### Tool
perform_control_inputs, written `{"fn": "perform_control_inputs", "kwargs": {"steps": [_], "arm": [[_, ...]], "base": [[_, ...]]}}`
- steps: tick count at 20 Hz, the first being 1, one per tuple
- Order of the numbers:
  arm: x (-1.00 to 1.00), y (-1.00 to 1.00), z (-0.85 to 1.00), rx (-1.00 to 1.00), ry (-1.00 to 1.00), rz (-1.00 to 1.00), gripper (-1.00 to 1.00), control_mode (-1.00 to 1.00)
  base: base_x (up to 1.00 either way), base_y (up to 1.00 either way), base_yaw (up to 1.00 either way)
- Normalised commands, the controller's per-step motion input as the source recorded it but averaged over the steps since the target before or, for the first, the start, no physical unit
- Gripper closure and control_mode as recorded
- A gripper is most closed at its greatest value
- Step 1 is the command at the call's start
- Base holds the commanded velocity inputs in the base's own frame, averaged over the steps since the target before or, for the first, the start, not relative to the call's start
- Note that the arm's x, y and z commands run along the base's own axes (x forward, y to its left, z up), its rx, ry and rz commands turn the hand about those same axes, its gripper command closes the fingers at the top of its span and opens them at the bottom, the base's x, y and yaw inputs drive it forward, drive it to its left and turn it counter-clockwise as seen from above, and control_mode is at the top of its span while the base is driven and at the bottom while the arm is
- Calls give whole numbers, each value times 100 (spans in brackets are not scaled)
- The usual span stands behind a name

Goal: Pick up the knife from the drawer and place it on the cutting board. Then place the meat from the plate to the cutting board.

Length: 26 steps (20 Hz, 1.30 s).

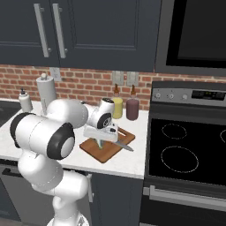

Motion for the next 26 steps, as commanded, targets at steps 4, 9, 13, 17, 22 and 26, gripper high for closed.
{"fn": "perform_control_inputs", "kwargs": {"steps": [4, 9, 13, 17, 22, 26], "arm": [[-27, 0, -28, 0, 0, 0, 100, -100], [-1, 0, -17, 0, 0, 0, 100, -100], [6, 0, -15, 0, 1, 0, 100, -100], [3, 0, -26, 0, 0, 0, -100, -100], [-6, 0, -17, 0, 0, 0, -100, -100], [-46, 0, 8, 2, 0, 0, -100, -100]], "base": [[0, 0, 0], [0, 0, 0], [0, 0, 0], [0, 0, 0], [0, 0, 0], [0, 0, 0]]}}
